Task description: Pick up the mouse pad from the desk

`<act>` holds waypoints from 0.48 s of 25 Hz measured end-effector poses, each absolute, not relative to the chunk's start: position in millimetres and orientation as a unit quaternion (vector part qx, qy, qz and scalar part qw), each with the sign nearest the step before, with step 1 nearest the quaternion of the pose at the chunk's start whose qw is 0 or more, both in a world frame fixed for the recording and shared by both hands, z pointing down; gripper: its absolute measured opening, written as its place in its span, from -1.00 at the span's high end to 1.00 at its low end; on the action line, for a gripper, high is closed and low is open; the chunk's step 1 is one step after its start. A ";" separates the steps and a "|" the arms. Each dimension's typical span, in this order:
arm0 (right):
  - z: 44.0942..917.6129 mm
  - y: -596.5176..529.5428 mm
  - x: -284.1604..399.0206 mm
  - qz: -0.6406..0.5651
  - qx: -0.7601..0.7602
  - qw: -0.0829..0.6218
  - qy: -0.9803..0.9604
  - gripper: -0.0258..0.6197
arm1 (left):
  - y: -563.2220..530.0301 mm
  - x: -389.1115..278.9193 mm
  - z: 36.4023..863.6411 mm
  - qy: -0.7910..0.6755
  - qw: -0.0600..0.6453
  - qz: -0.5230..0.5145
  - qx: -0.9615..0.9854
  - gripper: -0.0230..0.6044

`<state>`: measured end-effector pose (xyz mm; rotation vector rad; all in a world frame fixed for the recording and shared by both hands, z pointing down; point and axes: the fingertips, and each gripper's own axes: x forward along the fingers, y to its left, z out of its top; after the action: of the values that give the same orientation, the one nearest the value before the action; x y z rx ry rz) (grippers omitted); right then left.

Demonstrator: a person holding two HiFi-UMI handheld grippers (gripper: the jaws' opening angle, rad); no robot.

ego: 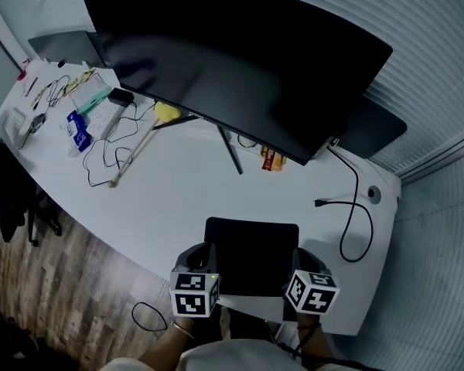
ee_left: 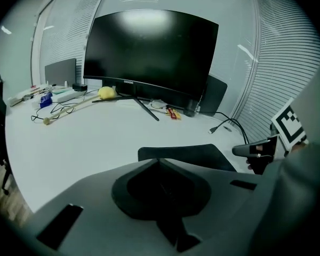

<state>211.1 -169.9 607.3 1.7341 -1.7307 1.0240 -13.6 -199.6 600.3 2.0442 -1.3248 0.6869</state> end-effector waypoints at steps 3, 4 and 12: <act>608.6 -170.3 211.6 0.376 0.633 0.242 -0.632 0.81 | -199.5 -13.0 600.9 -0.496 0.305 0.259 0.770 0.86; 608.9 -170.8 211.1 0.377 0.632 0.242 -0.632 0.81 | -199.4 -12.6 601.3 -0.494 0.308 0.258 0.771 0.86; 615.3 -171.9 211.2 0.384 0.621 0.243 -0.638 0.80 | -199.9 -12.9 605.7 -0.502 0.310 0.260 0.764 0.84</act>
<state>211.2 -171.9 615.3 1.6976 -1.7452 1.0506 -12.9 -199.9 605.7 2.0175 -1.3269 0.6871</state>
